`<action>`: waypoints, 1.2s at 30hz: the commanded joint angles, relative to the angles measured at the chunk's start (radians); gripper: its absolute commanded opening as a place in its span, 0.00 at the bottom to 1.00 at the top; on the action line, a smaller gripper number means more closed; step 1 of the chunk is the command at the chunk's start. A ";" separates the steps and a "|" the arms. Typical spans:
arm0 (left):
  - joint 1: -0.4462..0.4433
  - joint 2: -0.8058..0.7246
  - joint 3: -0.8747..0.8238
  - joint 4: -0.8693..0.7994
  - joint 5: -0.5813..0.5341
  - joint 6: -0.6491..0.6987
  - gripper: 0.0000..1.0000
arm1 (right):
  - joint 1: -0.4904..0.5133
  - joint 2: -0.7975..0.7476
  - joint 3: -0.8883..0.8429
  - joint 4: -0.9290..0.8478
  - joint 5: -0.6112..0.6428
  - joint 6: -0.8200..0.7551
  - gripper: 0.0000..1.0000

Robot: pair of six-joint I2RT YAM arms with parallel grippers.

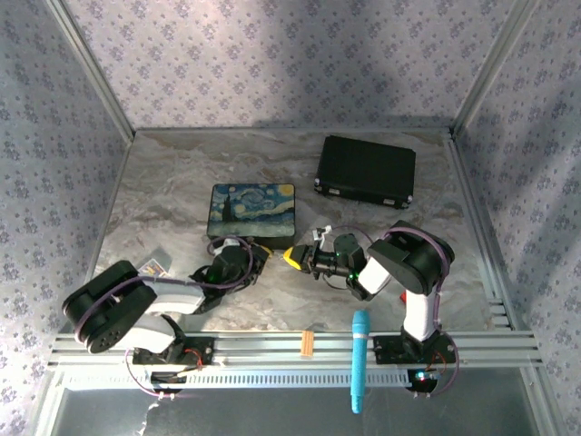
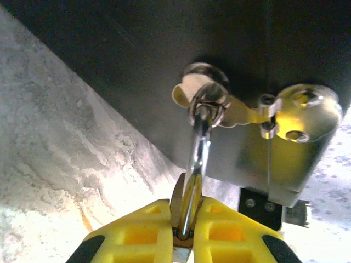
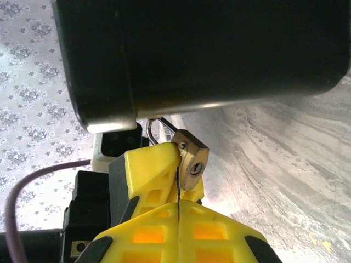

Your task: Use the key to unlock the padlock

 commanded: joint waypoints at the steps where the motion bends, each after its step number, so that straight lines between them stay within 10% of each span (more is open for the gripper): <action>1: -0.003 -0.008 0.062 -0.260 0.031 0.100 0.05 | 0.002 0.022 -0.013 0.018 0.003 -0.042 0.00; 22: -0.015 0.040 0.142 -0.650 0.001 0.346 0.14 | 0.101 -0.308 0.069 -0.707 0.154 -0.606 0.00; 36: -0.012 0.001 0.087 -0.647 -0.015 0.333 0.26 | 0.100 -0.454 0.106 -0.855 0.172 -0.714 0.00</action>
